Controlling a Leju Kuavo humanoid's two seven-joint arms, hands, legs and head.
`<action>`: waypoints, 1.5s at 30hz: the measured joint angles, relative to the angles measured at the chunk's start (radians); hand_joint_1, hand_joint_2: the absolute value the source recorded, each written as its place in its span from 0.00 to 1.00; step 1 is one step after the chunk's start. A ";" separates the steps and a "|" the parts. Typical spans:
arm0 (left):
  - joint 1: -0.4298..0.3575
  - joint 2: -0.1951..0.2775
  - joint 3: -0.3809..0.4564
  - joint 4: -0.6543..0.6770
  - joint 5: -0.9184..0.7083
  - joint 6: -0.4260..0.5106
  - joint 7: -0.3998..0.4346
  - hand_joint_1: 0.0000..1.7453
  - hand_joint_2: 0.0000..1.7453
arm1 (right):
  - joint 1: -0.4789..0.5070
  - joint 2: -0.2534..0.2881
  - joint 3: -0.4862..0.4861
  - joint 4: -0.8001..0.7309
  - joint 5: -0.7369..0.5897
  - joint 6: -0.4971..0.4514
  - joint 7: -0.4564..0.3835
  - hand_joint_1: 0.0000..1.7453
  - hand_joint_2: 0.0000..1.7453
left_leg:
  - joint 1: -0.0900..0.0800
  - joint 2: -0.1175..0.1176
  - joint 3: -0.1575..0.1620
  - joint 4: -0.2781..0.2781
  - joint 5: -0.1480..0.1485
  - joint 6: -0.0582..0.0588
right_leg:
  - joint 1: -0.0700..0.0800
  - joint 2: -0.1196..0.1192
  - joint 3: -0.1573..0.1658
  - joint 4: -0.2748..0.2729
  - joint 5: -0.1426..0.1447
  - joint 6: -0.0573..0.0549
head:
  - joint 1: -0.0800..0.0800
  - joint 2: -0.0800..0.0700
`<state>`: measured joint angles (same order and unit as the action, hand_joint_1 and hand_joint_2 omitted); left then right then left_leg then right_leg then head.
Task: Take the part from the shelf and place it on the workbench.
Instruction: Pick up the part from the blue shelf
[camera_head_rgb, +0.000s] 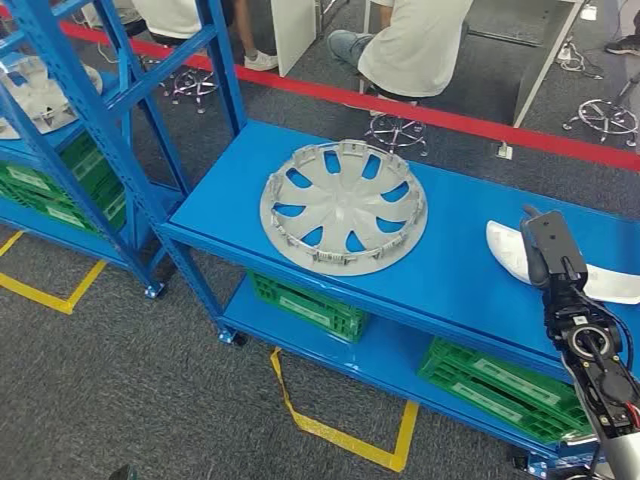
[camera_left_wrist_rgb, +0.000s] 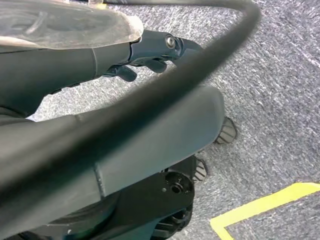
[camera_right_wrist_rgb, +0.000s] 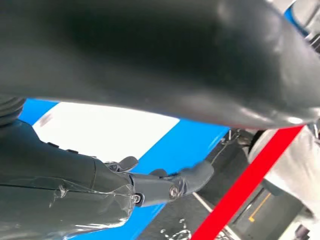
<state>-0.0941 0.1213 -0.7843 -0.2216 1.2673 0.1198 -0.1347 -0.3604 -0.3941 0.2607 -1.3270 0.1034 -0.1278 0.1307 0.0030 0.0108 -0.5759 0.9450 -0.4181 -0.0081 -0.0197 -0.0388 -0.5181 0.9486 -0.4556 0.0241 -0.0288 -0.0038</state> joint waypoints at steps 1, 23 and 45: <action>0.000 0.000 0.000 0.000 0.000 0.000 0.000 0.00 0.00 | -0.001 0.000 0.001 0.001 0.000 0.000 0.000 0.00 0.00 | 0.001 -0.002 0.001 -0.002 0.002 0.004 | -0.001 -0.002 0.002 -0.001 0.000 0.004 | 0.000 0.000; 0.000 0.002 -0.003 0.001 -0.012 -0.012 -0.004 0.00 0.00 | -0.048 -0.002 0.072 0.062 0.023 -0.003 0.021 0.00 0.00 | 0.006 -0.025 -0.149 0.291 -0.119 -0.024 | -0.006 0.016 -0.005 0.002 0.006 -0.028 | 0.016 0.000; 0.000 0.008 -0.015 0.003 -0.030 -0.024 -0.005 0.00 0.00 | -0.043 -0.018 0.086 0.102 0.055 -0.011 0.063 0.00 0.00 | -0.004 -0.082 0.000 -0.001 0.010 0.012 | 0.002 0.081 -0.005 0.013 -0.003 -0.002 | 0.053 0.000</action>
<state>-0.0937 0.1297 -0.7992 -0.2184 1.2371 0.0958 -0.1396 -0.4029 -0.4117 0.3464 -1.2254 0.1588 -0.1391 0.1937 -0.0009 -0.0712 -0.5760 0.9445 -0.4078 0.0036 -0.0178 0.0426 -0.5236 0.9615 -0.4587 0.0223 0.0247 -0.0038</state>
